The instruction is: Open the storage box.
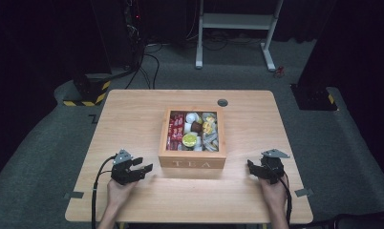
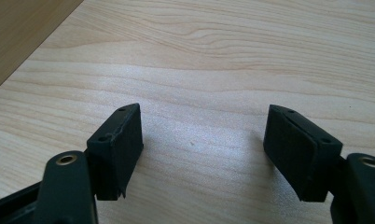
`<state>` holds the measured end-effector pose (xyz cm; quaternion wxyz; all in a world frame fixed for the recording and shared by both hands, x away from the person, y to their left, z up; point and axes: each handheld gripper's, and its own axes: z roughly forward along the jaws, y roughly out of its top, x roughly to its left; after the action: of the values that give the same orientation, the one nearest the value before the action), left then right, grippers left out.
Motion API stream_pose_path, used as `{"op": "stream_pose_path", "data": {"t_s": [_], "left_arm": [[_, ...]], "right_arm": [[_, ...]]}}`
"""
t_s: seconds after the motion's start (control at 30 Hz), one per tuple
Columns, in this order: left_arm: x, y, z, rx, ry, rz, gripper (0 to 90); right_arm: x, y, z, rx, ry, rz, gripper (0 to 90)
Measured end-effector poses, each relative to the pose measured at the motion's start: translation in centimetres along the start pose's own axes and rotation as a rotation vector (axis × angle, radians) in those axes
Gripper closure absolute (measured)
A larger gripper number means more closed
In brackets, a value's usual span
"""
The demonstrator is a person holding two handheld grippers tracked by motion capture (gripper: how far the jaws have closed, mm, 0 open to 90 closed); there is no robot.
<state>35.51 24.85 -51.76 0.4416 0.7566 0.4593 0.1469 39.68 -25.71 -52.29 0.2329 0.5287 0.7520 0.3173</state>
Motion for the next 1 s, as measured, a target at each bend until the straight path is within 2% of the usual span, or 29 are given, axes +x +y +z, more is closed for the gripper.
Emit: {"op": "stream_pose_path", "data": {"t_s": [0.33, 0.7, 1.0], "left_arm": [[-1.3, -0.1, 0.0, -0.009, -0.047, 0.048, 48.1], [-2.8, 0.1, 0.3, -0.018, -0.124, 0.085, 54.5], [-4.1, 0.5, 1.0, -0.015, -0.149, 0.127, 63.9]], "right_arm": [[0.0, 0.0, 0.0, 0.0, 0.0, 0.0, 28.3], [0.0, 0.0, 0.0, 0.0, 0.0, 0.001, 28.3], [0.0, 0.0, 0.0, 0.0, 0.0, 0.001, 28.3]]}}
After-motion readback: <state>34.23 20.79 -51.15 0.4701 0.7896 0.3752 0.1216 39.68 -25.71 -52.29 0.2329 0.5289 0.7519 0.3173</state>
